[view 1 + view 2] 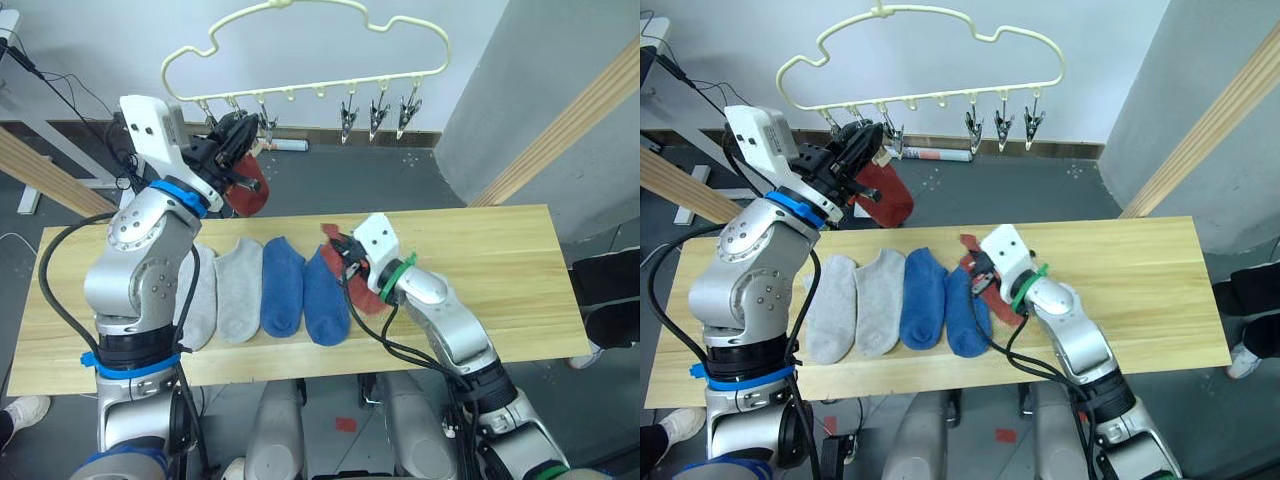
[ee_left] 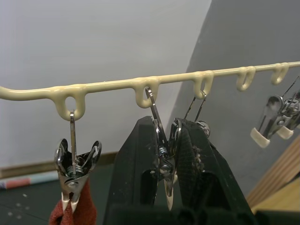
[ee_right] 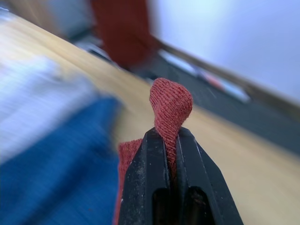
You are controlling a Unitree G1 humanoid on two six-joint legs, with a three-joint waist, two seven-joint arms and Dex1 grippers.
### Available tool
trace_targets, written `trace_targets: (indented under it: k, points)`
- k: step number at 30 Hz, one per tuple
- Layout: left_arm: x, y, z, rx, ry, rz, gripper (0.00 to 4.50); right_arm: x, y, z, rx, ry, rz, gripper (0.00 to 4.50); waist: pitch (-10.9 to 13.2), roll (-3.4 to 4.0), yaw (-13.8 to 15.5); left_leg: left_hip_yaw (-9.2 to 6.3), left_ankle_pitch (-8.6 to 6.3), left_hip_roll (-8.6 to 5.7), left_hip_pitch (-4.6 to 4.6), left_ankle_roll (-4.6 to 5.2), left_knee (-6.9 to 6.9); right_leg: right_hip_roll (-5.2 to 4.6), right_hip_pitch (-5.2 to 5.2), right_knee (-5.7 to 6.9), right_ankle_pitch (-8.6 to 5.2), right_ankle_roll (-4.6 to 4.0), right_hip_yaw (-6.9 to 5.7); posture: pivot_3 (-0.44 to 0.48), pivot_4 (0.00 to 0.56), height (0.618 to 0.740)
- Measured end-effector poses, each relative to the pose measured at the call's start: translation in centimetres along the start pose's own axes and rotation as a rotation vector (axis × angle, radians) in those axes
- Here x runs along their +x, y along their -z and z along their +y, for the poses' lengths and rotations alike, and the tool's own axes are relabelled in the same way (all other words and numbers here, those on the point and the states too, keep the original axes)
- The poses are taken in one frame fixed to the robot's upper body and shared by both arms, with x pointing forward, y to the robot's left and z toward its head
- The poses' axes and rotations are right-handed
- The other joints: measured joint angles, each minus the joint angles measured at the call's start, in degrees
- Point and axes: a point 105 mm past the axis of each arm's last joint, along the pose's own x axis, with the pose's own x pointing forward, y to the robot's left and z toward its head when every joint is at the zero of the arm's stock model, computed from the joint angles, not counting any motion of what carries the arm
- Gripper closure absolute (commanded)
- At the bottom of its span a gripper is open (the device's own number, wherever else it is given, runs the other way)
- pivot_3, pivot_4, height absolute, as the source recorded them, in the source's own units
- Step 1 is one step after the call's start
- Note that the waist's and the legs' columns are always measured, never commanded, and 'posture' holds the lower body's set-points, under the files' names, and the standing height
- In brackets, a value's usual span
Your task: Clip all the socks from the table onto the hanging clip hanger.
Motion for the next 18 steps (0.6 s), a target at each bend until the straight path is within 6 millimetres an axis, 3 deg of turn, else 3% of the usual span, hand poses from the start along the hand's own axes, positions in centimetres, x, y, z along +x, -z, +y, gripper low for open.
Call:
trace_targets:
  k: [4, 7, 10, 18]
  points:
    - [0.1, -0.6, 0.1, -0.044, 0.025, 0.027, 4.14, 0.2, -0.6, 0.2, -0.068, -0.1, -0.073, 4.5, 0.18, -0.06, 0.16, 0.02, 0.0, 0.05, 0.0, 0.01, 0.01, -0.19, 0.02, -0.01, 0.0, 0.0, 0.03, 0.015, 0.513, 0.74]
    - [0.1, -1.2, 0.3, -0.083, 0.029, 0.031, 4.14, 0.6, -0.8, -1.3, -0.081, -0.096, -0.098, 4.5, 0.4, -0.12, 0.35, 0.02, 0.0, 0.05, 0.0, 0.01, 0.08, -0.26, 0.03, 0.04, 0.0, -0.01, 0.03, 0.015, 0.511, 0.74]
    - [0.1, -1.0, 0.2, -0.124, 0.035, 0.052, 4.14, 1.3, -2.6, -2.2, -0.095, -0.099, -0.162, 4.5, 0.42, -0.1, 0.32, 0.0, 0.01, 0.08, 0.02, -0.01, 0.08, -0.25, 0.03, 0.12, 0.0, -0.01, -0.01, 0.01, 0.502, 0.74]
    - [-0.1, -0.9, -0.2, -0.175, 0.042, 0.072, 4.14, 3.3, -4.5, -1.5, -0.067, -0.167, -0.232, 4.5, 0.42, -0.1, 0.45, 0.0, 0.02, 0.08, 0.03, -0.02, 0.09, -0.3, 0.03, 0.16, 0.01, -0.02, -0.01, 0.009, 0.493, 0.74]
